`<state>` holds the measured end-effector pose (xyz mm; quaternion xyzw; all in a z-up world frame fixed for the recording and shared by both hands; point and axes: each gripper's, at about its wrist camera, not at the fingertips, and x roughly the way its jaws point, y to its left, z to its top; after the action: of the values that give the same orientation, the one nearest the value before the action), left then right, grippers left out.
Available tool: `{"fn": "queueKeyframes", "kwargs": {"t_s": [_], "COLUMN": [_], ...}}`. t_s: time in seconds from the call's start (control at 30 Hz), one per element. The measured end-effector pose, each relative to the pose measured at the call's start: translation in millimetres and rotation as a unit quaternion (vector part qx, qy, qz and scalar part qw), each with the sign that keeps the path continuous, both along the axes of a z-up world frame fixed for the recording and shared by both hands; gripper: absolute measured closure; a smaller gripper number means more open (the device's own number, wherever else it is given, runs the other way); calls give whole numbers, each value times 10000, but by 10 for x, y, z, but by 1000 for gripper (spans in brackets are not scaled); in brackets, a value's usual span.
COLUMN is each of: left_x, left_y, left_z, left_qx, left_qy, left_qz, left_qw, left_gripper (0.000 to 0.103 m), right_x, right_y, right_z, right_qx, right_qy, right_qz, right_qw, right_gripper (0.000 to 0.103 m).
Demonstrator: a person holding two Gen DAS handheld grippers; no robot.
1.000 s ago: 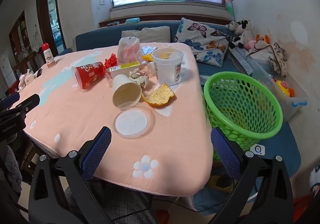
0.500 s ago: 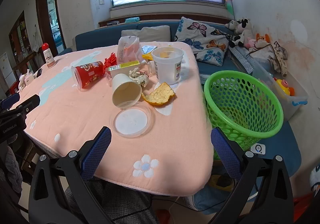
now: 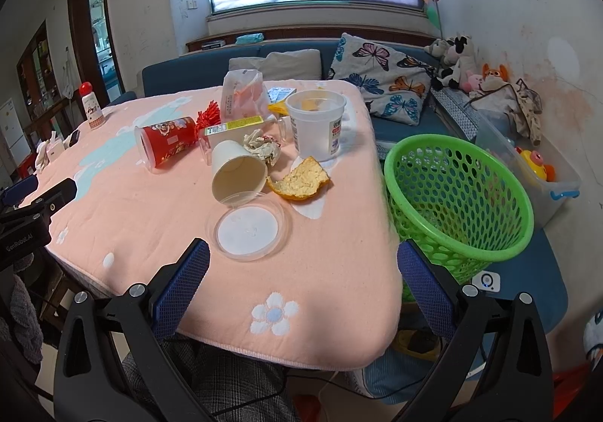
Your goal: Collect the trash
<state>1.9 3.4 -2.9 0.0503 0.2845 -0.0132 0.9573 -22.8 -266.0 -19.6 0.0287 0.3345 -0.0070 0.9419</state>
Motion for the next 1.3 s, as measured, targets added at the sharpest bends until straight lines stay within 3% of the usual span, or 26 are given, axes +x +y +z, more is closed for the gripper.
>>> {"fn": "queueKeyframes", "kwargs": {"t_s": [1.3], "left_x": [87], "left_y": [-16], "left_z": [-17], "left_qx": [32], "left_qy": [-10], "left_qz": [76], "left_qw": [10000], "left_gripper": [7], "right_x": [77], "right_y": [12], "right_z": [-19], "right_qx": [22], "right_qy": [50], "right_qz": [55], "right_qw": [10000], "right_gripper": [4]}}
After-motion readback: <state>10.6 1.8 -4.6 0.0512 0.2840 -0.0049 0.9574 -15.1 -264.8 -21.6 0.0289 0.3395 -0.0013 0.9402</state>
